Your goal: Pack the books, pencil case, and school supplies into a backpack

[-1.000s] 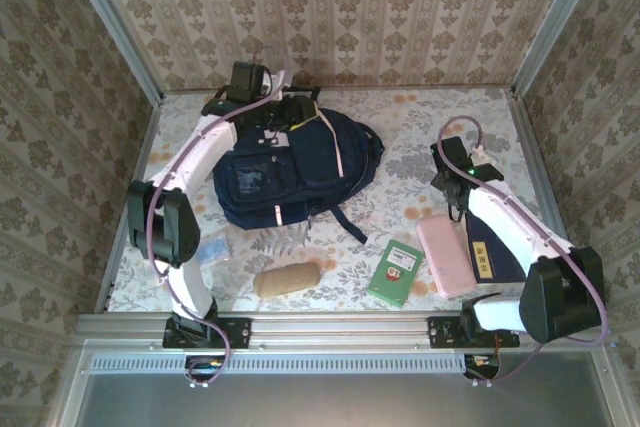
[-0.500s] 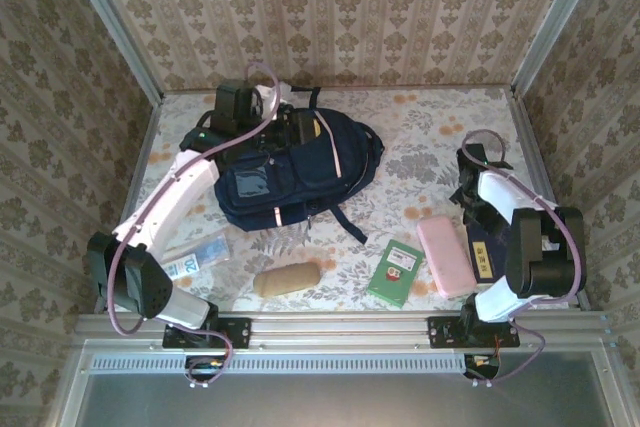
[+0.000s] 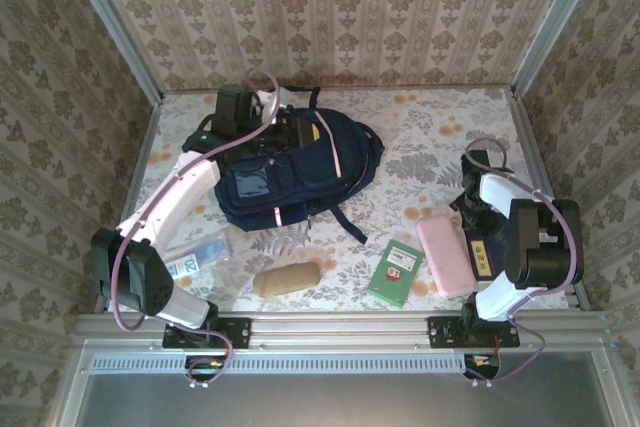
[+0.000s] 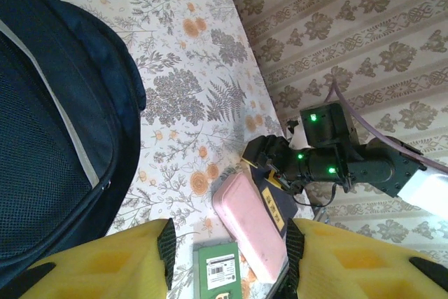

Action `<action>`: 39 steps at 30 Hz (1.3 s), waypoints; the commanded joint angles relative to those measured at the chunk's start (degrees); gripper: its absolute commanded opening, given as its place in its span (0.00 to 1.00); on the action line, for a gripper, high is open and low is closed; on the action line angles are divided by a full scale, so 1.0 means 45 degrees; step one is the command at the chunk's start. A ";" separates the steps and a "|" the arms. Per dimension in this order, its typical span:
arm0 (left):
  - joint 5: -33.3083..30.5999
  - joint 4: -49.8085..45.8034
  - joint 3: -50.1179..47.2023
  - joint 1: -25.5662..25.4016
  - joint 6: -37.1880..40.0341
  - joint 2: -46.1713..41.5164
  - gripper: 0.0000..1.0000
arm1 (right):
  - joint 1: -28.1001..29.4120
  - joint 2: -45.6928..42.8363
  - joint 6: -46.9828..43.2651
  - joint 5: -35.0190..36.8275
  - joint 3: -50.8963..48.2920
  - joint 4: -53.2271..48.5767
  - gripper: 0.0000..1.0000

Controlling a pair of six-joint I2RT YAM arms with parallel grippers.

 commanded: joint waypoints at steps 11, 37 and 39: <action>0.0195 0.0425 -0.0189 0.0108 -0.0178 0.0196 0.47 | 0.0062 0.0543 0.0706 -0.0883 -0.0294 0.0935 0.52; 0.0224 0.0391 -0.0211 -0.0089 -0.0113 0.0383 0.46 | 0.0386 -0.0921 0.0115 -0.1816 -0.0057 0.1512 0.28; 0.0226 0.0371 -0.0191 -0.0074 -0.0123 0.0393 0.46 | 0.0396 -0.0846 0.0062 -0.1941 0.0008 0.1531 0.46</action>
